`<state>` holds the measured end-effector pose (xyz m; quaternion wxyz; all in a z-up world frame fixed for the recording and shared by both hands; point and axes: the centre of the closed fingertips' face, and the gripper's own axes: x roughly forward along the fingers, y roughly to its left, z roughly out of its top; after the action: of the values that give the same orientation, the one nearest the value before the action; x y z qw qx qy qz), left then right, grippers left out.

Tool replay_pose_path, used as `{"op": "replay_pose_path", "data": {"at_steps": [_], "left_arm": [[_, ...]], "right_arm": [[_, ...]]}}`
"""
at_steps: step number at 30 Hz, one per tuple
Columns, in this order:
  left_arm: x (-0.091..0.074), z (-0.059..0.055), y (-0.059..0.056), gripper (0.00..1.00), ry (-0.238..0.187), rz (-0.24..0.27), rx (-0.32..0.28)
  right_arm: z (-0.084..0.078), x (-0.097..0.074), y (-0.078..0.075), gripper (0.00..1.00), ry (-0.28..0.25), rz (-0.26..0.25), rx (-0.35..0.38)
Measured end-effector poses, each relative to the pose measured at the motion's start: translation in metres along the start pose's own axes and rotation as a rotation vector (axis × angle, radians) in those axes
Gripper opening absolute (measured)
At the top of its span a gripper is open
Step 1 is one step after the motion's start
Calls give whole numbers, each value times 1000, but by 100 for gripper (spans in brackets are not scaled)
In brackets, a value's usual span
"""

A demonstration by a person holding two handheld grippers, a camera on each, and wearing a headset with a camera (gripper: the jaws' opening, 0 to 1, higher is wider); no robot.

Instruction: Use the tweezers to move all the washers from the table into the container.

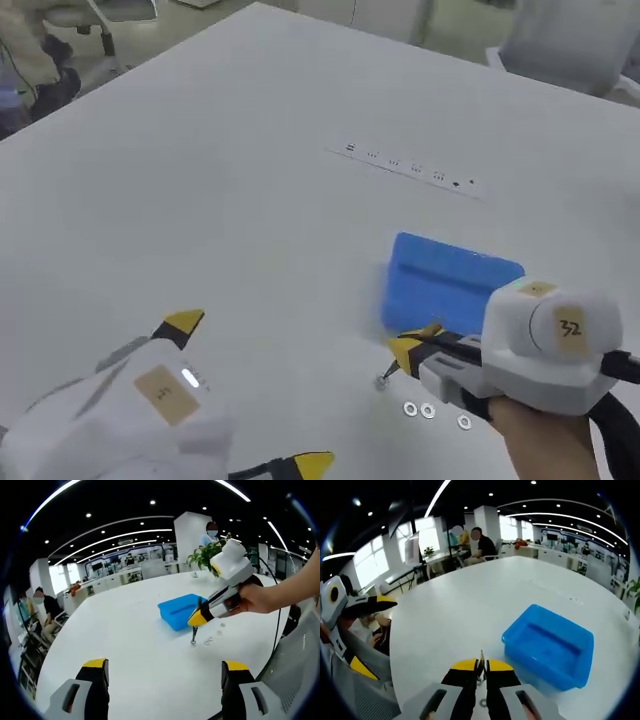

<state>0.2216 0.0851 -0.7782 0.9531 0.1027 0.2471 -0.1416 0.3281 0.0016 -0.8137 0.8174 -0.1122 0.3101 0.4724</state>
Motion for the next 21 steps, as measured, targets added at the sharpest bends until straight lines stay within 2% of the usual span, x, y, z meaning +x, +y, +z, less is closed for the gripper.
{"op": "replay_pose_path", "data": {"at_steps": [4,6,9,14,21], "left_arm": [[-1,2,2,96,-8,7,1],[-2,6,2,97,-31,5,-12],[-2,4,3,99,-26,8,-14],[-2,6,1,99,-33,4,-9],[-3,8,-1,99,-41,1,3]], "right_arm": [[4,-9,-3,2,2,-19,1],[7,-15,-4,2,-2,-23,14],[11,-21,-6,1,-9,-25,34],[25,-33,-9,1,-29,-36,40],[46,-39,-13,1,-59,-47,46]]}}
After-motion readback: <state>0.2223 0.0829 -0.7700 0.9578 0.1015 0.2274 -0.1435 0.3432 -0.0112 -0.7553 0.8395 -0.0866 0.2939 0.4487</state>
